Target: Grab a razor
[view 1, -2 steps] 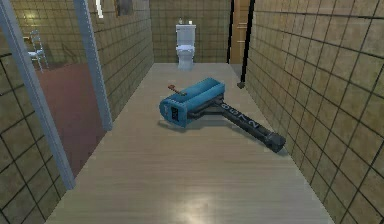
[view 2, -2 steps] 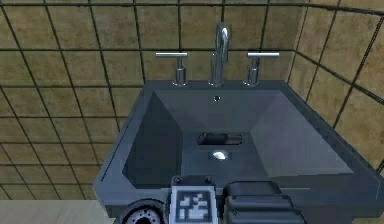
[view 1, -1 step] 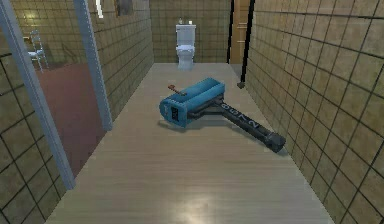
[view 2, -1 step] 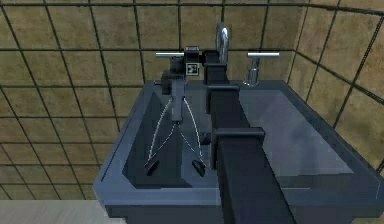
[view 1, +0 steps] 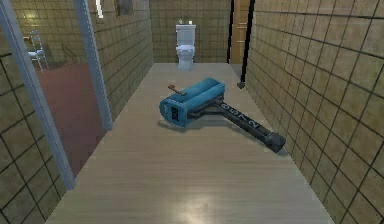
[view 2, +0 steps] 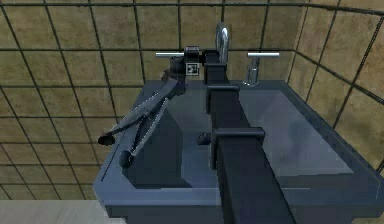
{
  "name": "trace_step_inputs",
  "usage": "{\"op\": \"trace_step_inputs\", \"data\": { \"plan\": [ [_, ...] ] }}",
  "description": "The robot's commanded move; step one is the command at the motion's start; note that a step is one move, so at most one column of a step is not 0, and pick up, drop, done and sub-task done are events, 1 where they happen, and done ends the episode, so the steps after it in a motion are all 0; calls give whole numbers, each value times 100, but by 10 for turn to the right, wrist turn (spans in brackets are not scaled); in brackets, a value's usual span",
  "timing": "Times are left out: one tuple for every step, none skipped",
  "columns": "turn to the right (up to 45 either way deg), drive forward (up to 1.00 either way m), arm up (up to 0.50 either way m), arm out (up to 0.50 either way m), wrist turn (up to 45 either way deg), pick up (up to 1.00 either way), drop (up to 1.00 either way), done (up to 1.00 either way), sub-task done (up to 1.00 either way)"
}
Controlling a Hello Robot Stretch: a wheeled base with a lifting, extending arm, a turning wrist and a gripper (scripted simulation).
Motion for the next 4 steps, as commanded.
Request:
{"op": "trace_step_inputs", "data": {
  "plan": [
    [0,0,0,0,450,0,0,0,0],
    [0,0,0,0,450,0,0,0,0],
    [0,0,0,0,450,0,0,0,0],
    [0,0,0,0,180,0,0,0,0]
  ]
}}
